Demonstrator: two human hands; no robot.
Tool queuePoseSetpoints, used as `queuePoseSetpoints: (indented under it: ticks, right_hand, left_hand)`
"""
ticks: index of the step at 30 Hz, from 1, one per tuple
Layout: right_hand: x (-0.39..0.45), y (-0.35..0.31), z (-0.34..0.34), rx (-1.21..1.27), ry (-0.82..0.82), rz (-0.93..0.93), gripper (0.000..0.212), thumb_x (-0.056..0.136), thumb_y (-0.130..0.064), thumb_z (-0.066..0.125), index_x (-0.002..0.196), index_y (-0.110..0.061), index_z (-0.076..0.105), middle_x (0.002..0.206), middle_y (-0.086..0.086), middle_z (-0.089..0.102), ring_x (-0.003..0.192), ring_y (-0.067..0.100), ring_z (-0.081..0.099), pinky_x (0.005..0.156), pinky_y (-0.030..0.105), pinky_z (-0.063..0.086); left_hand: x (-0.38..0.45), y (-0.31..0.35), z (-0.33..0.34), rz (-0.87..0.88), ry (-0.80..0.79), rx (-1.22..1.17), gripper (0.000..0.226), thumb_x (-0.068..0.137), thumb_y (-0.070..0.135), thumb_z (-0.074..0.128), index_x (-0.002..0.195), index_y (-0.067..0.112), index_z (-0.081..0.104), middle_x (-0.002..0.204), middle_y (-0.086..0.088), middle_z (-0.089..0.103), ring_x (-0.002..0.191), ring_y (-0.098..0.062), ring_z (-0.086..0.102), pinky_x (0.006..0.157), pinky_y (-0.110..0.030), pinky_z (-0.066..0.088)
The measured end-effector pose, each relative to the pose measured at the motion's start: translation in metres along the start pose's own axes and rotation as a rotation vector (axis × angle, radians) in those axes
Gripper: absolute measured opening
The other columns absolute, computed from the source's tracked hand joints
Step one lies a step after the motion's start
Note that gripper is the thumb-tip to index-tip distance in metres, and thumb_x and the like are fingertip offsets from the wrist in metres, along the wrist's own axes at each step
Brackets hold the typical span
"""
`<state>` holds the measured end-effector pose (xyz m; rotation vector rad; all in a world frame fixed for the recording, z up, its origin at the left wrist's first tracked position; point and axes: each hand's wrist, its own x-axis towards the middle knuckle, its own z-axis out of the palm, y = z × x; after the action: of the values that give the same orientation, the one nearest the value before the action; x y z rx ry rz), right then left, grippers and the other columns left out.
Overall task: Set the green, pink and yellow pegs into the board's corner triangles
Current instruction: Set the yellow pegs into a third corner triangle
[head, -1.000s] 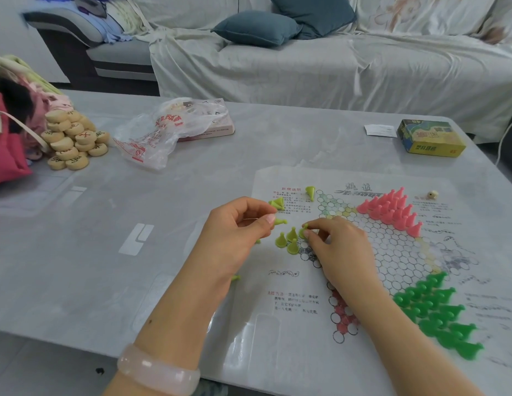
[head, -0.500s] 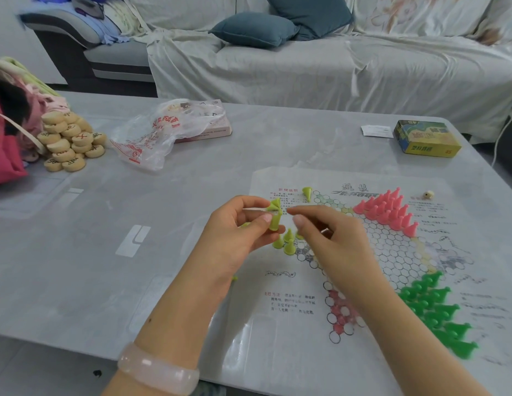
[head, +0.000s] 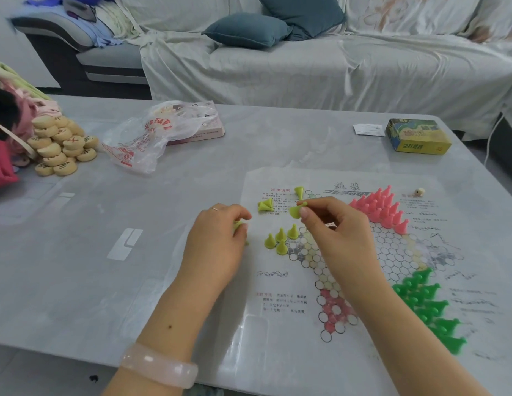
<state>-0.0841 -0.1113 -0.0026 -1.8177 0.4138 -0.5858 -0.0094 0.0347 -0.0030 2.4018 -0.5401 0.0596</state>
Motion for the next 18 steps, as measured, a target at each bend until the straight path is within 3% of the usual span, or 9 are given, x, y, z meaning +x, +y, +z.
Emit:
queuePoseSetpoints:
  ticks: [2,5,11,15,18]
  right_hand:
    - [0.0,0.002,-0.003,-0.032,0.037,0.012,0.008,0.083,-0.019,0.063,0.089,-0.02,0.068,0.078,-0.007,0.066,0.072,0.004,0.057,0.065,0.008,0.045]
    - [0.001,0.006,-0.006,-0.113,0.026,0.05,0.007,0.084,-0.019,0.062,0.089,-0.021,0.066,0.078,-0.009,0.065,0.072,0.002,0.057,0.064,0.005,0.044]
    - [0.001,0.011,-0.009,-0.243,-0.01,0.096,0.007,0.084,-0.019,0.061,0.089,-0.021,0.065,0.079,-0.006,0.066,0.078,0.008,0.061,0.069,0.016,0.047]
    - [0.002,0.012,-0.009,-0.317,-0.027,0.087,0.01,0.085,-0.019,0.059,0.092,-0.019,0.066,0.079,-0.007,0.065,0.075,0.003,0.058,0.063,0.01,0.041]
    - [0.002,0.013,-0.008,-0.376,-0.051,0.076,0.011,0.085,-0.019,0.058,0.092,-0.018,0.066,0.08,-0.006,0.065,0.074,0.005,0.059,0.061,0.01,0.041]
  left_hand:
    - [-0.002,-0.003,0.005,0.037,-0.071,0.136,0.027,0.091,0.015,0.048,0.112,0.023,0.062,0.116,0.003,0.056,0.106,-0.018,0.047,0.082,-0.024,0.037]
    - [-0.005,-0.005,0.009,0.053,-0.172,0.221,0.034,0.09,0.012,0.043,0.119,0.023,0.059,0.125,0.002,0.051,0.116,-0.02,0.042,0.093,-0.031,0.038]
    - [-0.006,-0.008,0.009,0.019,-0.194,0.237,0.039,0.085,-0.001,0.042,0.114,0.019,0.059,0.114,0.0,0.047,0.105,-0.019,0.048,0.074,-0.023,0.034]
    - [-0.006,-0.009,0.008,-0.004,-0.187,0.236,0.03,0.085,0.001,0.043,0.107,0.016,0.058,0.096,0.002,0.041,0.096,-0.02,0.051,0.072,-0.023,0.033]
    - [-0.006,-0.01,0.007,-0.022,-0.188,0.256,0.021,0.086,0.004,0.044,0.1,0.011,0.058,0.093,0.001,0.043,0.092,-0.02,0.05,0.07,-0.025,0.034]
